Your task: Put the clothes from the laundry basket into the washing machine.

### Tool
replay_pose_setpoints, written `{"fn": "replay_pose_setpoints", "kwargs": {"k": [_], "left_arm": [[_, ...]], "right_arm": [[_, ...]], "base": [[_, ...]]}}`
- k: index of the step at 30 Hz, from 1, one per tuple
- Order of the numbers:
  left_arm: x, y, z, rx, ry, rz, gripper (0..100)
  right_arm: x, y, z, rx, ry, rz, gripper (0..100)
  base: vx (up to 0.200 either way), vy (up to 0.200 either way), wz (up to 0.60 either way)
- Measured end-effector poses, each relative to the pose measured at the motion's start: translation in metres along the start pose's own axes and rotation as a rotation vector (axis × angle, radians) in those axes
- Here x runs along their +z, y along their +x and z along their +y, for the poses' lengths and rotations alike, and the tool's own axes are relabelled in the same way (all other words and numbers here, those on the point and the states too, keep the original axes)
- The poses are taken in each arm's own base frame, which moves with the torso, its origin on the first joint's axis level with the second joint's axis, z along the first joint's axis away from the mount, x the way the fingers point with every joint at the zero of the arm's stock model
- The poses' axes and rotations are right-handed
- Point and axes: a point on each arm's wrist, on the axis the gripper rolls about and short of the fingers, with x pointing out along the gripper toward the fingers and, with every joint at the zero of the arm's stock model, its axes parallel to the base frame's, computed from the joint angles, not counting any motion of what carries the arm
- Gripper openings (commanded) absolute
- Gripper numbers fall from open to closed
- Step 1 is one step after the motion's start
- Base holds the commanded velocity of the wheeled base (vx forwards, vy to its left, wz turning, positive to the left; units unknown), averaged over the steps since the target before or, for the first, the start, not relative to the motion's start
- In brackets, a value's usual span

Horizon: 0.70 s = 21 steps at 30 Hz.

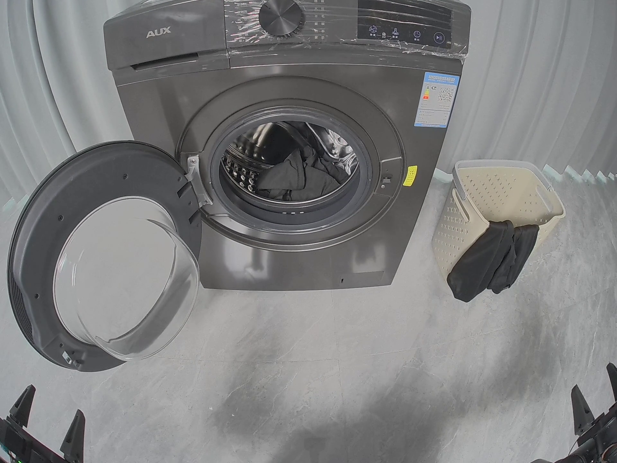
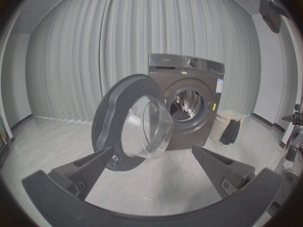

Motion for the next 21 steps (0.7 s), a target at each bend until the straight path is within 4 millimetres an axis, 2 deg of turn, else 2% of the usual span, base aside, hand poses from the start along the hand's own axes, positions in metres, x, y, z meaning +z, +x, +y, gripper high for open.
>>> {"fn": "replay_pose_setpoints", "kwargs": {"k": [6,21], "left_arm": [[-0.0003,-0.0011,-0.0004,-0.018,0.003,-0.014,100],[-0.0002,-0.0015,-0.0003,-0.014,-0.026,-0.021,100]], "right_arm": [[0.0,-0.0004,0.0,0.001,-0.005,-0.006,100],[0.0001,-0.0005,0.0,0.002,-0.007,-0.008,100]], "base": [[0.0,0.0,0.0],[0.0,-0.2,0.0]]}}
